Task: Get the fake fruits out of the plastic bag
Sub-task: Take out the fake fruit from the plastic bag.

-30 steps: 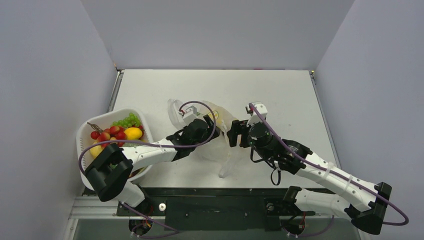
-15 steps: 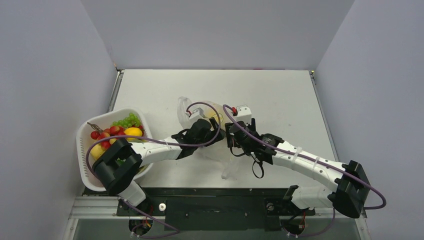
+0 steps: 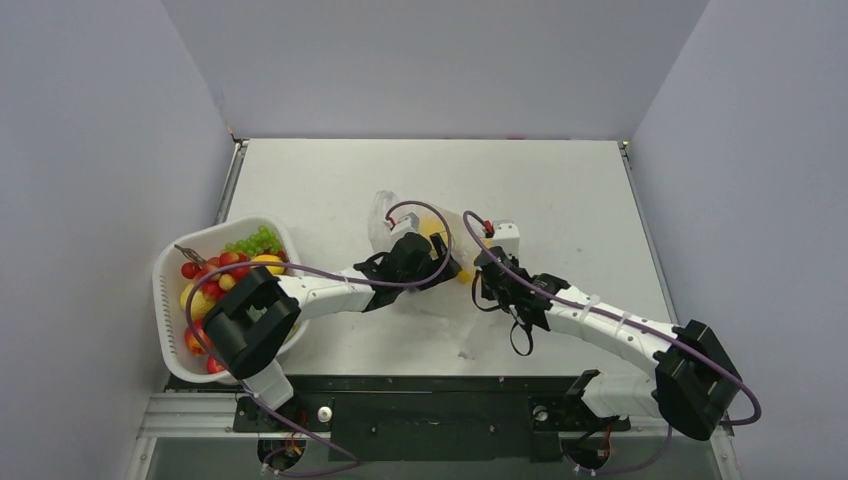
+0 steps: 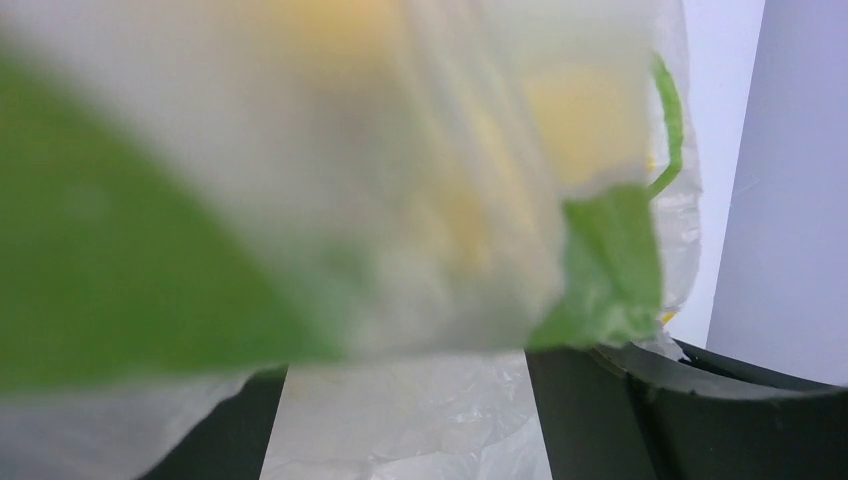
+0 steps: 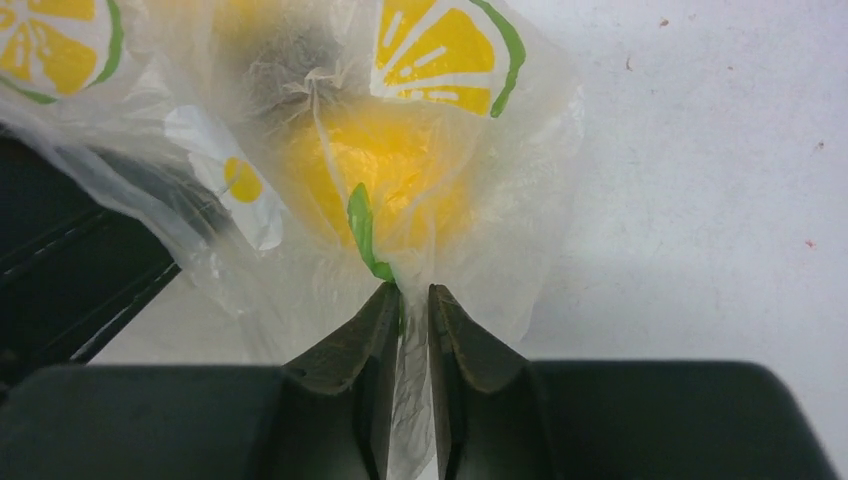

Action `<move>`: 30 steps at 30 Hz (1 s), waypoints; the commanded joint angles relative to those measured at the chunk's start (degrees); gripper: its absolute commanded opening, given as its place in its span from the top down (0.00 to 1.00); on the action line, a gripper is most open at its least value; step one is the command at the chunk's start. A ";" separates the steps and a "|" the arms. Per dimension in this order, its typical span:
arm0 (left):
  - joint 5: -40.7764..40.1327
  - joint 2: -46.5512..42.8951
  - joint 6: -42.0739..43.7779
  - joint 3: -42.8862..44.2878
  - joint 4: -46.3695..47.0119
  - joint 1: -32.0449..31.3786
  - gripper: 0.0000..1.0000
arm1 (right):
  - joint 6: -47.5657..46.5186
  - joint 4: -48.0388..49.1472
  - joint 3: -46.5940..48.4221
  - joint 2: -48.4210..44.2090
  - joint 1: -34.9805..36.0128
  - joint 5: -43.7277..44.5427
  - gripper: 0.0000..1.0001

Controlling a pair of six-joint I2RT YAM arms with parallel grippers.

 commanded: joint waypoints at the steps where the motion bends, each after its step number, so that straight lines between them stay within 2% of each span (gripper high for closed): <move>1: 1.20 0.69 0.82 2.63 2.68 0.32 0.21 | -0.30 2.74 -0.01 -4.32 -0.21 -3.00 0.75; 2: 1.24 0.68 0.66 2.49 2.91 0.29 0.21 | -0.45 2.72 -0.05 -4.80 -0.26 -3.91 0.68; 3: 1.25 0.76 0.63 2.29 3.00 0.32 0.21 | -0.82 2.93 -0.28 -6.02 -0.16 -4.43 0.55; 4: 1.23 0.76 0.62 2.23 3.08 0.29 0.22 | -1.10 3.25 -0.46 -7.33 -0.14 -6.15 0.49; 5: 1.20 0.65 0.61 2.01 3.09 0.32 0.22 | -2.17 4.62 -1.07 -7.93 -0.06 -7.61 0.36; 7: 0.92 0.40 0.51 1.68 3.10 0.39 0.22 | -4.35 7.30 -1.82 -8.41 0.07 -13.13 0.20; 9: 0.53 -0.01 0.44 1.44 3.01 0.43 0.22 | -4.42 6.84 -1.08 -7.08 0.68 -11.68 0.17; 19: -0.90 -2.82 0.22 -1.45 2.47 1.01 0.22 | 0.76 -0.66 4.98 5.55 3.82 17.64 0.15; 21: -0.72 -2.85 0.00 -1.70 2.86 1.01 0.22 | 0.94 0.48 5.83 7.99 2.36 17.49 0.20; 22: -0.61 -2.85 -0.09 -1.85 2.98 1.03 0.22 | -0.67 2.78 5.89 9.33 0.85 14.80 0.35; 23: -0.47 -2.85 -0.20 -1.91 3.18 1.00 0.22 | -1.69 4.02 5.93 9.98 0.10 9.51 0.47; 24: -0.40 -2.89 -0.19 -1.95 3.23 1.02 0.22 | -2.51 5.47 6.08 11.41 -0.86 7.42 0.67; 25: -0.30 -2.96 -0.12 -1.96 3.20 1.04 0.22 | -2.83 5.76 6.39 12.58 -1.15 3.64 0.75; 26: -0.27 -3.27 -0.06 -2.05 3.15 1.05 0.22 | -3.70 6.67 6.27 12.97 -1.32 1.68 0.89; 27: -0.32 -3.41 0.09 -2.20 3.11 1.11 0.22 | -3.90 7.94 5.69 12.95 -1.29 -1.95 0.98; 30: -0.40 -4.81 0.48 -2.99 3.02 1.44 0.22 | -3.80 12.26 2.12 10.54 -1.18 -9.78 1.00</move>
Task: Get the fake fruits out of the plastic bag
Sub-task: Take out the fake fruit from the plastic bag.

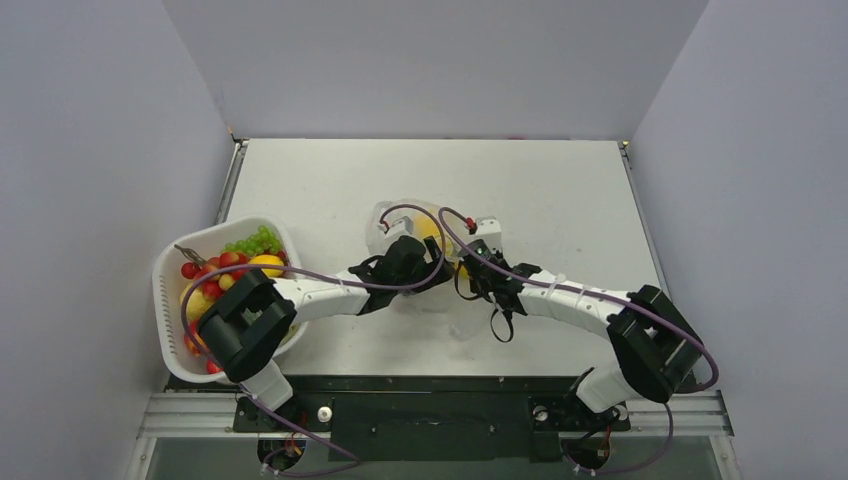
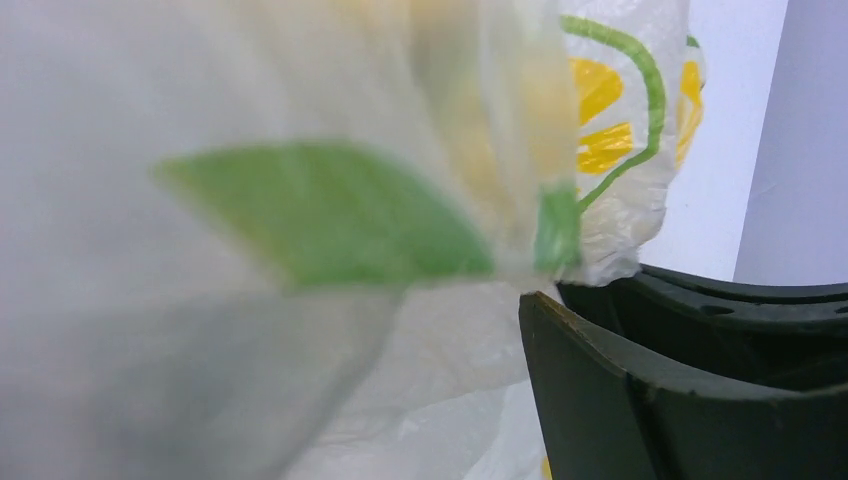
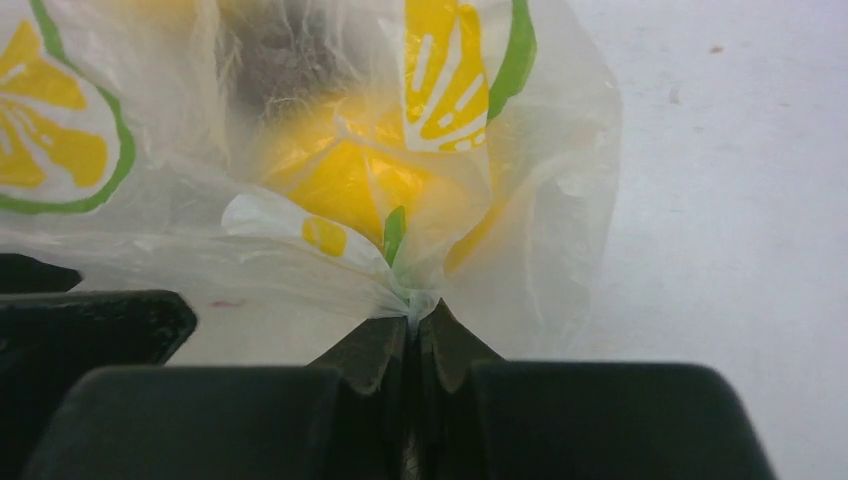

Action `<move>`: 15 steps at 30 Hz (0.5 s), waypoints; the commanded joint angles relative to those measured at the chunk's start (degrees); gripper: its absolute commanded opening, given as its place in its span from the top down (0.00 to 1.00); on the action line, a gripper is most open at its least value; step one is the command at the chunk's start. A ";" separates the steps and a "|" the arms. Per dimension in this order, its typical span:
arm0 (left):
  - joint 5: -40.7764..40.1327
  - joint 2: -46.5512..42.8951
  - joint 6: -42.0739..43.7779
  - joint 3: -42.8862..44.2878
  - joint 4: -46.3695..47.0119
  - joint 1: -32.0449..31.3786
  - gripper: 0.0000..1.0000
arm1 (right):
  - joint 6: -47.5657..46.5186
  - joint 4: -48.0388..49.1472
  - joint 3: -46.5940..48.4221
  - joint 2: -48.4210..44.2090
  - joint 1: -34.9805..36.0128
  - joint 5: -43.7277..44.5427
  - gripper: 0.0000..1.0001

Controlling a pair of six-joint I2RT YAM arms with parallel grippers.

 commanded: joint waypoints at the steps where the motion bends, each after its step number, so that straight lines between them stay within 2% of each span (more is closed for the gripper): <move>1: -0.78 -4.54 0.69 -1.35 2.69 0.95 0.21 | -0.81 9.56 -3.56 -3.78 0.22 -16.49 1.00; 3: -0.83 -5.59 1.26 -2.13 2.69 1.25 0.22 | 0.08 12.48 -5.21 -4.99 0.28 -23.75 1.00; 8: -0.26 -8.89 2.75 -4.81 2.46 1.32 0.22 | 2.60 18.94 -7.17 -7.13 0.41 -34.66 1.00; 15: 1.52 -12.55 0.82 -9.81 3.65 1.04 0.22 | 4.66 19.19 -8.48 -10.89 0.27 -34.10 1.00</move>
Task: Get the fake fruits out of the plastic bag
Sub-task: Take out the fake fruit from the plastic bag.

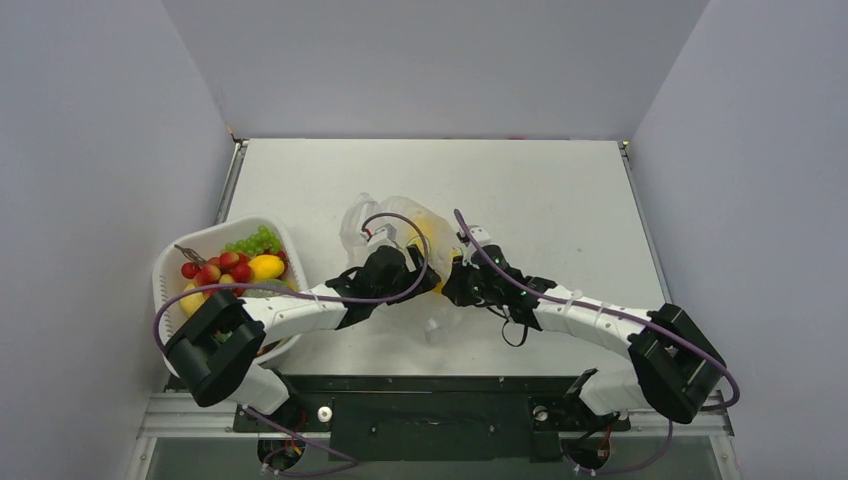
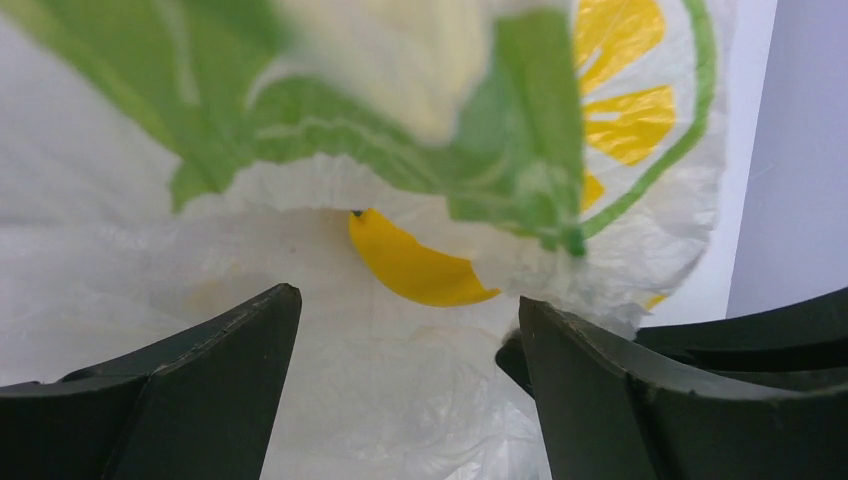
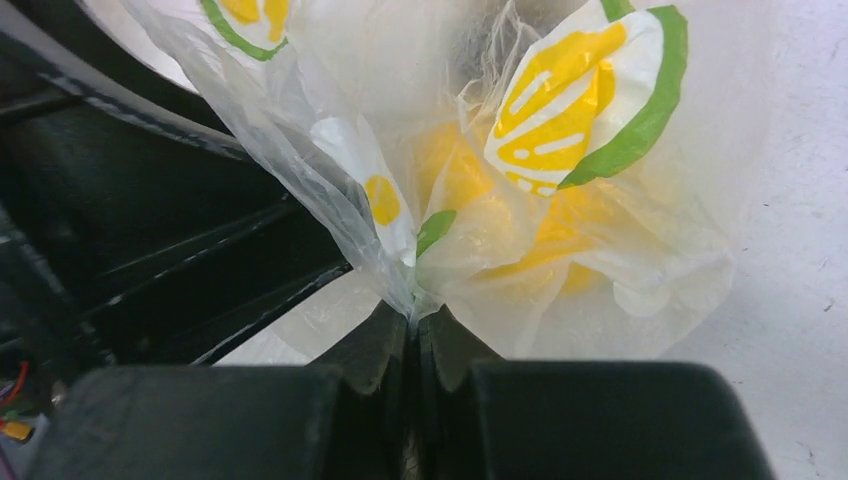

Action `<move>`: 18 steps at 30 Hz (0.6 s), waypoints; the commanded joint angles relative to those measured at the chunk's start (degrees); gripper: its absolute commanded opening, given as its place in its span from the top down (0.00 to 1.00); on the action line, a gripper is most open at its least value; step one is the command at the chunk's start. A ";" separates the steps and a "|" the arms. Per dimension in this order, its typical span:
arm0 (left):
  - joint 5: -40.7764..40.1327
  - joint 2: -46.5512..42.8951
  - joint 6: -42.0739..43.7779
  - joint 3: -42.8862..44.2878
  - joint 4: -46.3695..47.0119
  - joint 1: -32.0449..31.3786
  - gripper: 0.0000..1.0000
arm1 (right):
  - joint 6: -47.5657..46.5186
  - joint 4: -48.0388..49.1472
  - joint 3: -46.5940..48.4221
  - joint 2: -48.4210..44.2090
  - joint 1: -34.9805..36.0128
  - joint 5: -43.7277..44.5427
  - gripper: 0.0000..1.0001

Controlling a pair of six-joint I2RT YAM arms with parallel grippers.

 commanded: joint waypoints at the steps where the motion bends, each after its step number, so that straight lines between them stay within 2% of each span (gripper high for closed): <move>1: 1.34 -2.34 -1.11 -1.12 3.24 -0.09 0.22 | 1.89 3.86 -1.34 -4.63 0.19 -0.86 1.00; 8: 2.15 1.22 -1.25 1.51 3.95 -0.25 0.26 | 2.58 1.49 -2.60 -9.08 0.20 1.55 1.00; 18: 1.70 7.58 -0.38 7.69 3.09 -2.31 0.18 | 1.74 -0.92 -1.88 -12.47 0.20 2.43 1.00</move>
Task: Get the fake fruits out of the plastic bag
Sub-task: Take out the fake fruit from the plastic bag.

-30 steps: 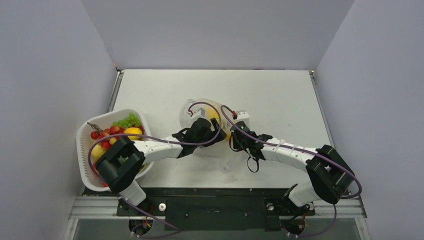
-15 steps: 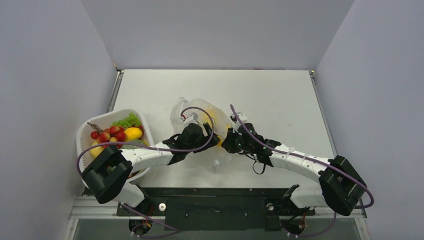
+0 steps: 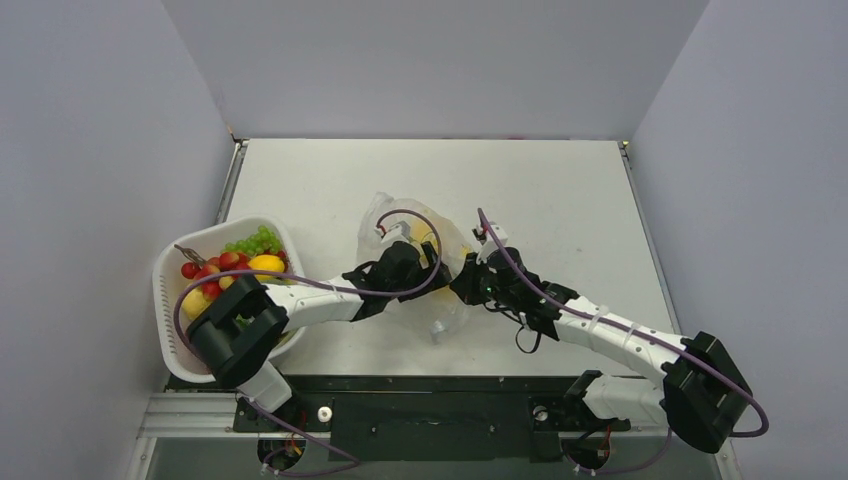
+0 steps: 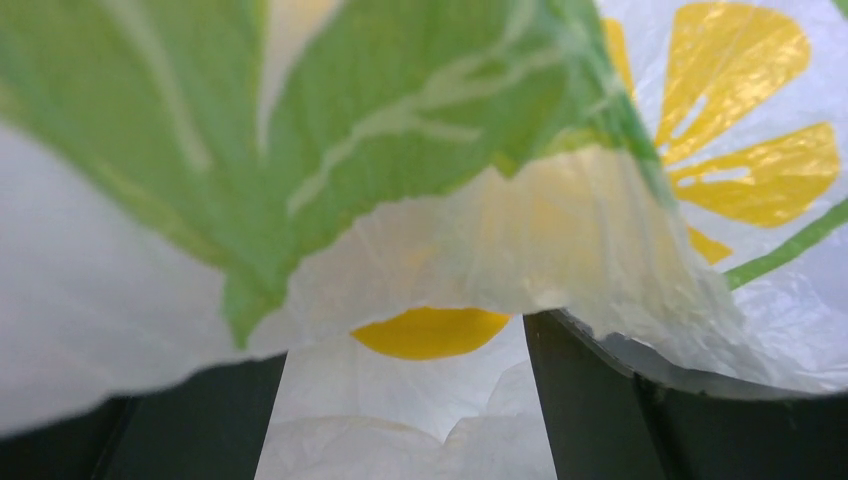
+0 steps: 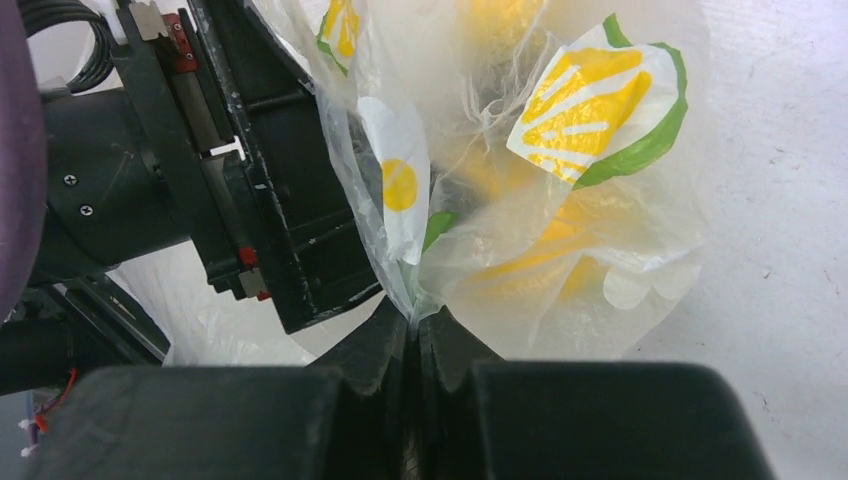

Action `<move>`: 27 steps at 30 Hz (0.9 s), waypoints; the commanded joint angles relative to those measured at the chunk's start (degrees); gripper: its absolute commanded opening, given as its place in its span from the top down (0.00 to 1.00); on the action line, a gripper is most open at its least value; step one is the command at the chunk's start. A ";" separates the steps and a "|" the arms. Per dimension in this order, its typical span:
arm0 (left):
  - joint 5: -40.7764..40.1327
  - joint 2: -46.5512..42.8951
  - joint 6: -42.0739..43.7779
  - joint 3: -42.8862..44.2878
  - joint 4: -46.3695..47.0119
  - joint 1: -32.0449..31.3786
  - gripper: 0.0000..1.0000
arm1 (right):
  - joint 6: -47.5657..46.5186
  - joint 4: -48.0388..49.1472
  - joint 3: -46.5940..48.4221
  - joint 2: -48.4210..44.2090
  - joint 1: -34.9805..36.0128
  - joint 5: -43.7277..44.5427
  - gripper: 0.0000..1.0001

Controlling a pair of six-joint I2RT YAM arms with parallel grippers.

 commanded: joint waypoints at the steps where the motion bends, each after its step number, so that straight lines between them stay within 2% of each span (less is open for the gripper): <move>1: 0.26 2.30 0.77 4.82 2.15 -1.37 0.16 | -0.25 0.76 0.55 -2.18 0.17 0.92 1.00; 6: -0.51 5.55 1.65 6.02 3.75 -3.17 0.11 | -0.23 -0.04 -0.28 -3.08 0.19 0.91 1.00; 13: -1.88 11.98 2.12 8.86 2.28 -5.84 0.12 | -0.36 -1.97 -2.58 -5.71 0.16 2.14 1.00; 18: -2.46 13.79 4.20 10.07 1.49 -5.94 0.24 | -0.03 -3.31 -4.04 -8.23 0.16 2.81 1.00; 23: -2.63 11.40 5.87 8.58 1.26 -5.92 0.49 | 0.03 -4.53 -5.45 -10.28 0.16 3.90 1.00; 27: -3.97 6.82 8.00 6.96 0.12 -5.90 0.58 | 0.23 -4.40 -6.06 -10.05 0.16 4.15 1.00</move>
